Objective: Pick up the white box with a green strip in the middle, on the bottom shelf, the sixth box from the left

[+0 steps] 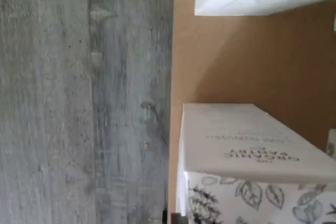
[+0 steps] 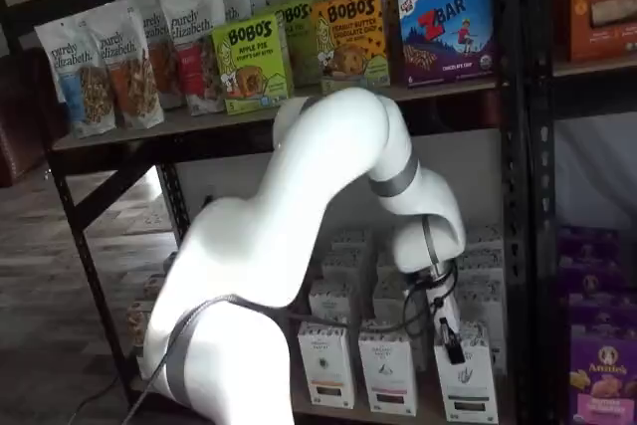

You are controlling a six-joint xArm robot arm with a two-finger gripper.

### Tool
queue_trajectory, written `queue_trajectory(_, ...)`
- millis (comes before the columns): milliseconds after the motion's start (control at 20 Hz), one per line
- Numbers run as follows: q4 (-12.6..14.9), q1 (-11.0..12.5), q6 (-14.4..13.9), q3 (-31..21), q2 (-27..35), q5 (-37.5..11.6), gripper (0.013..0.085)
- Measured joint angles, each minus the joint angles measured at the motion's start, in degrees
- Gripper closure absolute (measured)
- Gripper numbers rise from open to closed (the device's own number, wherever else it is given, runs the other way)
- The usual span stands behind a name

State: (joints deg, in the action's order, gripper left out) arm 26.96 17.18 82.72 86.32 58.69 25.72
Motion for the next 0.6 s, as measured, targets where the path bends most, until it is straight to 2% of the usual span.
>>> queue_trajectory(200,4.5,0.0,-4.5,-6.7,-4.2,-2.3,0.0490)
queue_trajectory(400,7.1,-0.2,-7.5,-13.5,-9.1,-4.0,0.0490)
queue_trajectory(600,11.2,-0.6,-11.9,-21.1,-15.1,-5.3,0.0490)
